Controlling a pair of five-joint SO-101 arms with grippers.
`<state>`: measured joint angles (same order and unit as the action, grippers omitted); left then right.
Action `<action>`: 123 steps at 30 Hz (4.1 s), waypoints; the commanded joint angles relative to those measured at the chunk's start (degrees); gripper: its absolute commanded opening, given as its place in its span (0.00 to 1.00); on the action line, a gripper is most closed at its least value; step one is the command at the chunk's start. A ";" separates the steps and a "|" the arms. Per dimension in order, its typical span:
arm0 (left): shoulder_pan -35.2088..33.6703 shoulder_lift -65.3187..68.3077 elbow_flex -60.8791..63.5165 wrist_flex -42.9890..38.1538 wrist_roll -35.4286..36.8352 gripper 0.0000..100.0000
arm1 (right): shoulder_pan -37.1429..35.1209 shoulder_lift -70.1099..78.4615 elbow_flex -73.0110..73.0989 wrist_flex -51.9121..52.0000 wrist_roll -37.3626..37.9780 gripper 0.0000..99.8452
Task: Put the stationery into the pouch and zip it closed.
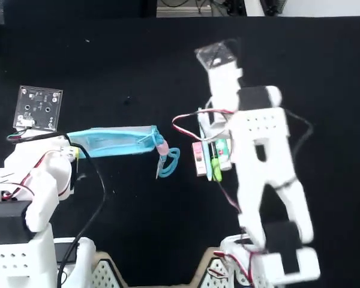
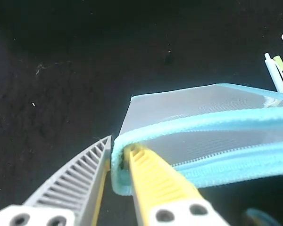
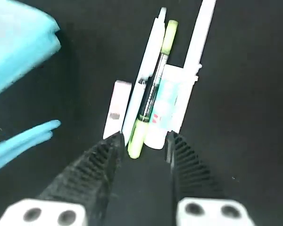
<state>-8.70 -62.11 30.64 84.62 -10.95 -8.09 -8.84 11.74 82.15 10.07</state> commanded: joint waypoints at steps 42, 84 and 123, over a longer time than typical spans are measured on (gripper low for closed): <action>-0.31 0.44 3.30 0.79 -0.26 0.03 | 3.34 6.55 14.90 -17.32 5.98 0.01; -0.31 0.44 3.38 0.79 -0.26 0.03 | 41.76 3.56 22.99 -16.70 23.56 0.05; -0.31 0.44 3.30 0.88 -0.26 0.03 | 39.21 17.19 21.23 -20.04 35.60 0.12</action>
<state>-8.70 -62.20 32.13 84.79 -11.21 31.82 7.78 31.96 64.40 43.12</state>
